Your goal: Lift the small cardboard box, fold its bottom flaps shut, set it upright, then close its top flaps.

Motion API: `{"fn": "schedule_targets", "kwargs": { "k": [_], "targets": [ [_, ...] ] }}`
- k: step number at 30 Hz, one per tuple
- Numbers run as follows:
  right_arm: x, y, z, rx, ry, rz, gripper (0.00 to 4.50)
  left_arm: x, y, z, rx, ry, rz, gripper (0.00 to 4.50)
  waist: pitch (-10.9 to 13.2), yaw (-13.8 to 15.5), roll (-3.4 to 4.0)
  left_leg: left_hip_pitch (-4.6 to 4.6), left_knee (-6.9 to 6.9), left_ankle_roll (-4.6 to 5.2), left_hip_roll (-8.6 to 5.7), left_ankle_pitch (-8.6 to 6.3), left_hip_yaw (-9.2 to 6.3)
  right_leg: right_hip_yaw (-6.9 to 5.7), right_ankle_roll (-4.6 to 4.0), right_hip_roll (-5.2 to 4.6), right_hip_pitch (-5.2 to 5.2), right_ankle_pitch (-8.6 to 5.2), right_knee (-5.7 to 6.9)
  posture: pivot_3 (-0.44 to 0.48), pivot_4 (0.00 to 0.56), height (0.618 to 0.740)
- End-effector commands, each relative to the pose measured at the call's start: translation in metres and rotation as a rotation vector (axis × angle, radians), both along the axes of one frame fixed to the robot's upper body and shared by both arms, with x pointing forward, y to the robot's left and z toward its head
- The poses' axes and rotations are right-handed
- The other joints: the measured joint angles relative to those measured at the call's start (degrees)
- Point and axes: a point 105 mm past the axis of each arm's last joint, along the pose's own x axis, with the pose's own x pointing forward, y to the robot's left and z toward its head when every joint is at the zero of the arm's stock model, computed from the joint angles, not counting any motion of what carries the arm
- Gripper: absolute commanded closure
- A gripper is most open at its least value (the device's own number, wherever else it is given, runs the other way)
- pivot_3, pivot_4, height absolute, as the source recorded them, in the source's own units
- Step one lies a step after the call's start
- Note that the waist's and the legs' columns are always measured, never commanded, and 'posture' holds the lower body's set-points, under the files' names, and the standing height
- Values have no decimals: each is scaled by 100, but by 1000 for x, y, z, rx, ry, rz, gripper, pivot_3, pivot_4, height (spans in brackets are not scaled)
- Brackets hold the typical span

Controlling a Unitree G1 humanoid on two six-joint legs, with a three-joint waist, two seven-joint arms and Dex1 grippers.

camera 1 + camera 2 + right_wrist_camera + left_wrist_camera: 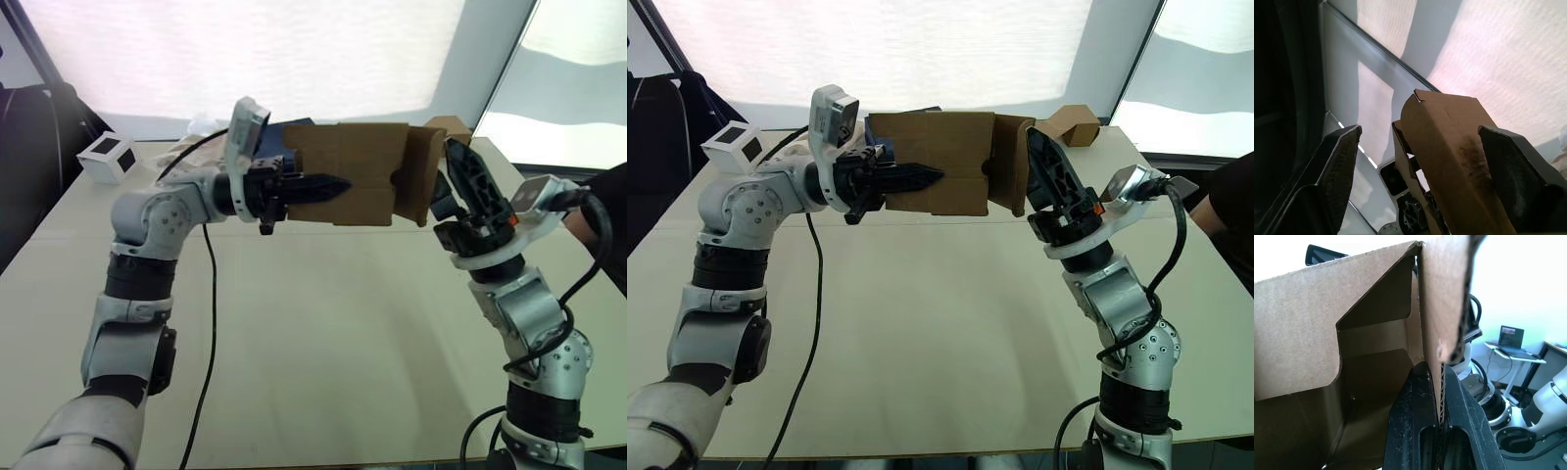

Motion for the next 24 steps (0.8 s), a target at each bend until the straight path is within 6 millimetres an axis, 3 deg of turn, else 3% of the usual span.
{"fn": "schedule_targets", "kwargs": {
  "k": [1,2,24],
  "targets": [
    [-6,6,5,1,-34,17,2140,-6,4,12,-29,-47,-3,4500,0,-4,0,0,0,0,0,0,0,0,0,0,0,0,0,0,150,740],
    [-6,7,4,-2,-32,20,2572,-6,4,12,-30,-46,-4,4500,0,-4,0,0,0,0,0,0,0,0,0,0,0,0,0,0,150,740],
    [2,9,-8,-28,-2,-2,2572,-8,3,13,-38,-42,-13,4500,0,-1,0,0,0,0,0,0,0,0,0,0,0,0,0,0,150,740]
  ]
}}
